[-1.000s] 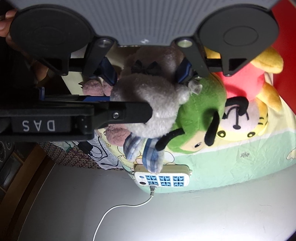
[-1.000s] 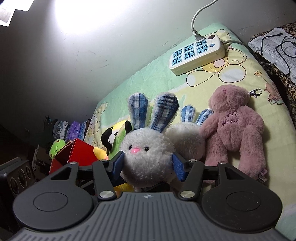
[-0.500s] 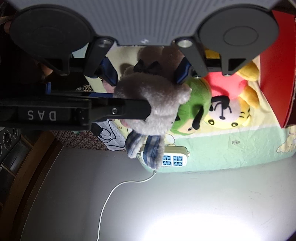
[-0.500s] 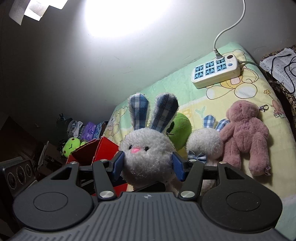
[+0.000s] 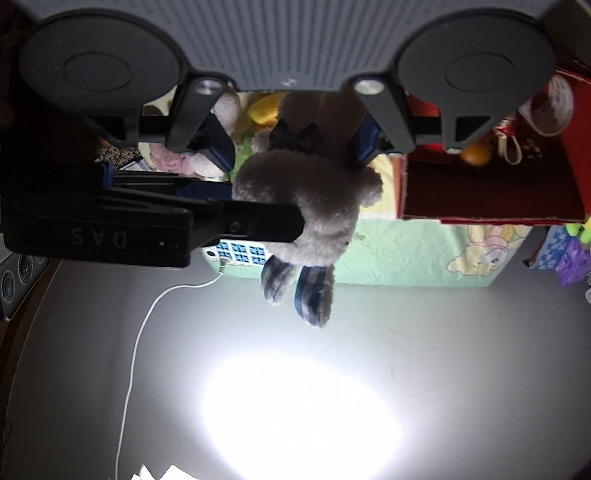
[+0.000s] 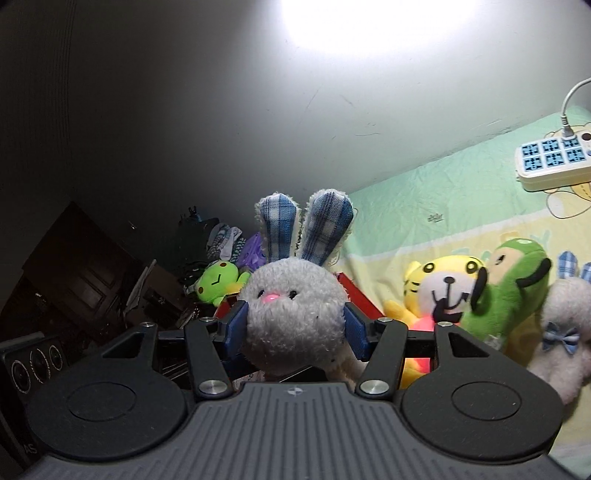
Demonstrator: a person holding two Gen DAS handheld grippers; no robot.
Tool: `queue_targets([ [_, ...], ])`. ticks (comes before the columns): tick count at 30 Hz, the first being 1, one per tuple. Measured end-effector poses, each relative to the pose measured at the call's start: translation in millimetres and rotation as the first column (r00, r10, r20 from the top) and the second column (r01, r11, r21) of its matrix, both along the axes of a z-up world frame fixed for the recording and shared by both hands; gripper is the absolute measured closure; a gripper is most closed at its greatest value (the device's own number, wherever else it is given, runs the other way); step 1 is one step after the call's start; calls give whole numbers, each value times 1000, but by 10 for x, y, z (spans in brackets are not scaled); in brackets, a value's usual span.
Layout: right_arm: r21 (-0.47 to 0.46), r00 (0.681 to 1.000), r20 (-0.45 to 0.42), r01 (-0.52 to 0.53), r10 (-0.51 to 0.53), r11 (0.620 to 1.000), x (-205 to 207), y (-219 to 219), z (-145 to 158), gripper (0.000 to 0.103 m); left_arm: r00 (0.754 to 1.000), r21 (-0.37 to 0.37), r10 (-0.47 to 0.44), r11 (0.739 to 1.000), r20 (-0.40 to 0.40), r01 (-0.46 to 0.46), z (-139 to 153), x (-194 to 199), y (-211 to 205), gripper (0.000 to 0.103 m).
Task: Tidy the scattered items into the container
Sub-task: 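Lift the bunny with the right gripper and carry it to the red box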
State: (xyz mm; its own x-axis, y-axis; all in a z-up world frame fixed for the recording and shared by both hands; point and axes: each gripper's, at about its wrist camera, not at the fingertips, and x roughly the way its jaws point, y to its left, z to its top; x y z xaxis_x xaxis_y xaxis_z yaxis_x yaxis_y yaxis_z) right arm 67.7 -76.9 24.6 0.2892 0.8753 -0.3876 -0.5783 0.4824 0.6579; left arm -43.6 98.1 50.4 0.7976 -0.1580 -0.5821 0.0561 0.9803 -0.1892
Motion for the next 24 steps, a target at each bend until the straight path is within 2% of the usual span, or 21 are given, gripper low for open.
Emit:
queue_targets([
  [5,-4,1000,13,-27,27,1000,-103,607,49,45,999,6,40,999,1,-40,42,-30,571,34],
  [12,-11,999,-14,-36,36,999,-207,1307,-13,45,998,21,63,998,-27,-62,37,-72,1271,34],
  [18,-42,997,-62,-53,51,998,-272,1760,-207,45,993,24,78,997,-87,-76,-164,-59,1718,34],
  [24,-65,984,-162,-78,67,995,-309,2160,-448,45,980,39,110,994,-166,-105,-462,42,2031,34],
])
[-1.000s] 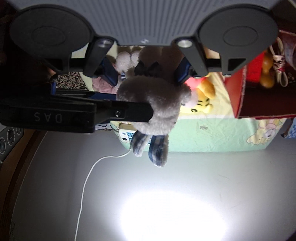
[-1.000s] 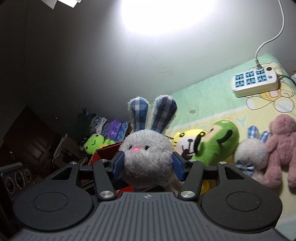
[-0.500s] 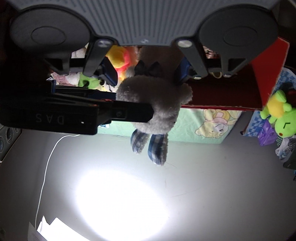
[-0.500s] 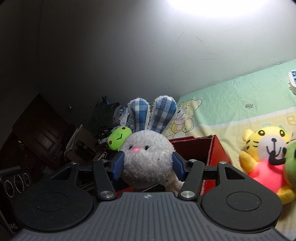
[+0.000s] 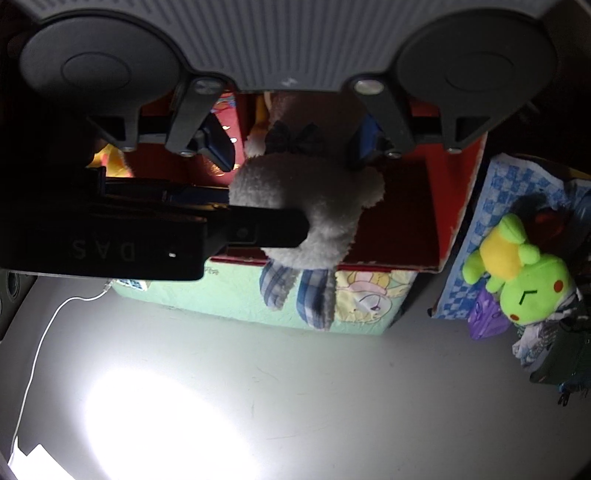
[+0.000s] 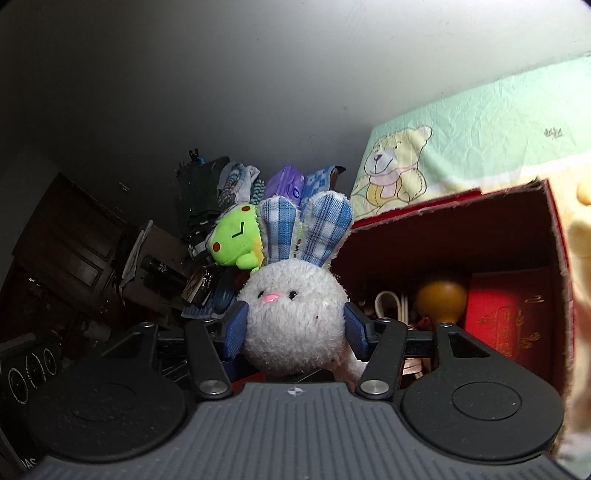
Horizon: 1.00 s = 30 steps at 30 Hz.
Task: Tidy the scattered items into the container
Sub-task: 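Lift the bunny with the right gripper and carry it to the red box, then lower the bunny into the red box with the right gripper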
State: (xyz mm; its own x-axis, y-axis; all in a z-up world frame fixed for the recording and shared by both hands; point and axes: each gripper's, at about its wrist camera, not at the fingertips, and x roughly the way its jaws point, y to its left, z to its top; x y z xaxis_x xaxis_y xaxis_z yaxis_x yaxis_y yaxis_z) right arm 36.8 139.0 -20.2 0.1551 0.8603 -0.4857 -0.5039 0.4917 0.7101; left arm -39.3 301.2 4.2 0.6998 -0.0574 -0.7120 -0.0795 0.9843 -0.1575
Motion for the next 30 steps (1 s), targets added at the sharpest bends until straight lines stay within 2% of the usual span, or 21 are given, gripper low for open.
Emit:
queue_targets([
  [5,-14,997,-82,-10,9,1000,47,196,-147,45,1000,11,18,1000,-20,-17,-94,29,174,35],
  [15,-73,992,-119,-60,51,995,180,494,-304,45,996,39,40,999,-75,-38,-305,146,319,36],
  [22,-59,982,-170,-93,82,994,278,597,-419,44,987,55,91,995,-132,-84,-380,273,389,36],
  [26,-59,975,-183,-136,123,989,288,637,-425,43,980,74,119,991,-158,-109,-400,325,391,32],
  [30,-45,972,-211,-120,108,992,304,602,-463,40,976,108,131,988,-171,-114,-423,360,343,32],
])
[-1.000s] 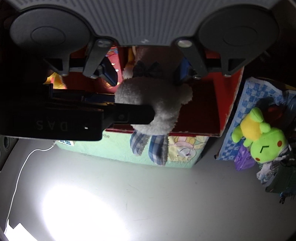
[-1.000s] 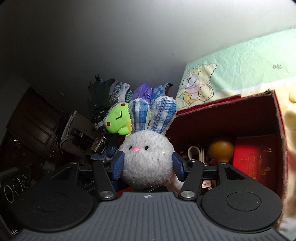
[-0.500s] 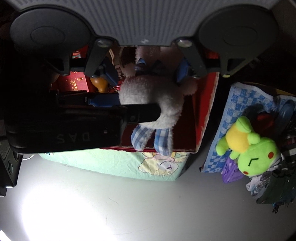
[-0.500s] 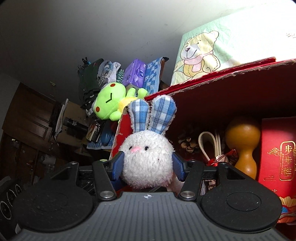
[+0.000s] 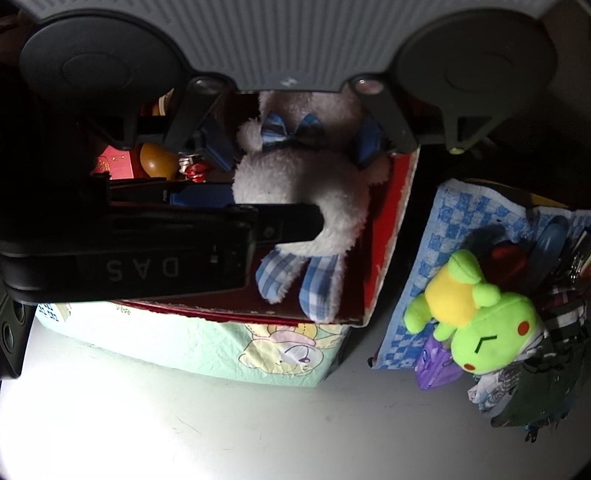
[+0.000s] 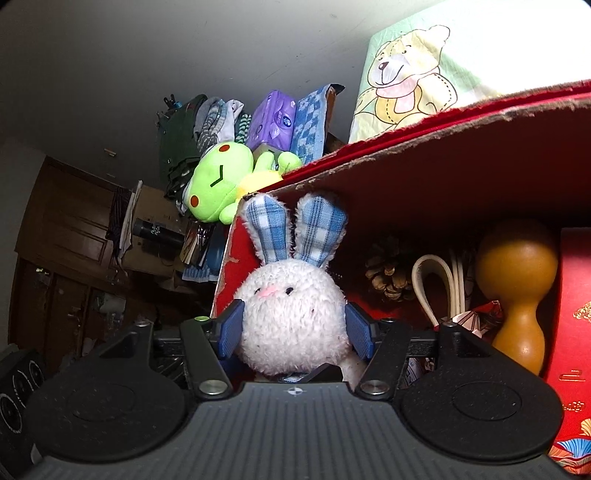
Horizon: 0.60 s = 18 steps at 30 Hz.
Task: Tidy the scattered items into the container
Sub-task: 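Lower the bunny into the red box with the right gripper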
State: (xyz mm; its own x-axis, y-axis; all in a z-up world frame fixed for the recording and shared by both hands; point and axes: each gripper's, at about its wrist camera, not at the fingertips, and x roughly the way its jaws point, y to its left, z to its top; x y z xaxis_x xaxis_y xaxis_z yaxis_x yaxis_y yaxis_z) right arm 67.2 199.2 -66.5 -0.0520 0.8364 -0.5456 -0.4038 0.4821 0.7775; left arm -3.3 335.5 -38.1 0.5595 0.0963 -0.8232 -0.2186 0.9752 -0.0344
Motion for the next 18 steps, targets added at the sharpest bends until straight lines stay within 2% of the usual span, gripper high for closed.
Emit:
queue_targets([
  [10,-19,1000,-16,22,-23,1000,14,-21,-24,32,1000,60,15,998,-23,-14,-41,25,-71,31],
  [18,-18,999,-20,25,-26,1000,21,-18,-22,32,999,72,28,997,-24,-26,-47,30,-89,31],
])
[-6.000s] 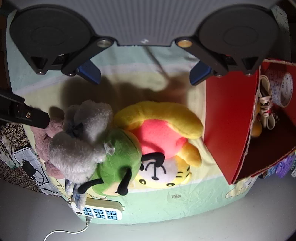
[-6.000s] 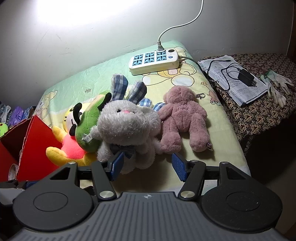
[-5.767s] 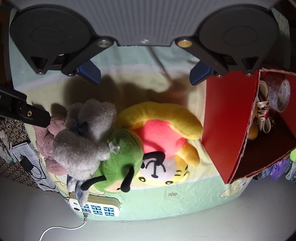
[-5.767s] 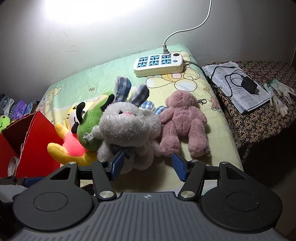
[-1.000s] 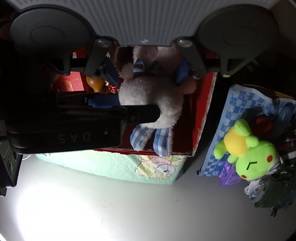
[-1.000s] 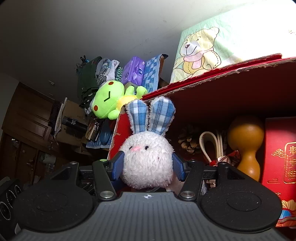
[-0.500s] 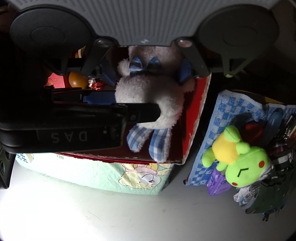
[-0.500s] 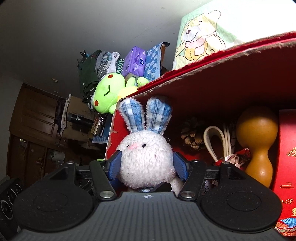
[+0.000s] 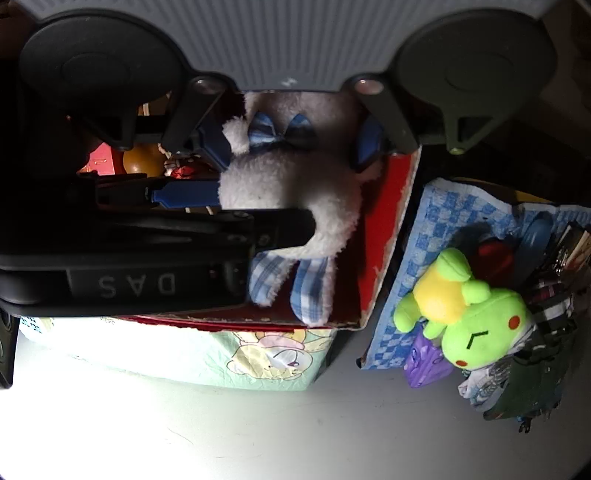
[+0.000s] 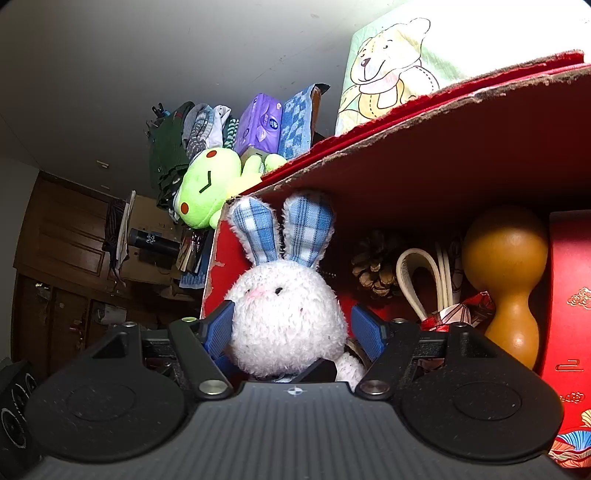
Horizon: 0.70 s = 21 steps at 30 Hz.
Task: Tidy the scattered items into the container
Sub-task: 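Lower the bunny into the red box with the right gripper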
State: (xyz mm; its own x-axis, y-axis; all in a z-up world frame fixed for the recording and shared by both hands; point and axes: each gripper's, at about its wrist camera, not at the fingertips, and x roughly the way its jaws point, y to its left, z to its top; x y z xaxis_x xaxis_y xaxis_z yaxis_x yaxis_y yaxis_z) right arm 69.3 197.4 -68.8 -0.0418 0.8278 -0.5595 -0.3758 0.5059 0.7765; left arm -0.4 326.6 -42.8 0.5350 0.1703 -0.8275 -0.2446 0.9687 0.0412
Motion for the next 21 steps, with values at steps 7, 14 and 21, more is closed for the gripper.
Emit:
queue_targets([
  [7,2,1000,-6,12,-12,1000,6,-23,3,30,1000,18,13,1000,1,-13,-11,7,-21,30],
  [14,9,1000,-11,17,-17,1000,8,-38,11,29,1000,24,17,1000,0,-17,-16,11,-25,29],
  [21,35,1000,-21,22,-21,999,26,-82,16,28,1000,27,17,999,4,-18,-16,8,-27,27],
])
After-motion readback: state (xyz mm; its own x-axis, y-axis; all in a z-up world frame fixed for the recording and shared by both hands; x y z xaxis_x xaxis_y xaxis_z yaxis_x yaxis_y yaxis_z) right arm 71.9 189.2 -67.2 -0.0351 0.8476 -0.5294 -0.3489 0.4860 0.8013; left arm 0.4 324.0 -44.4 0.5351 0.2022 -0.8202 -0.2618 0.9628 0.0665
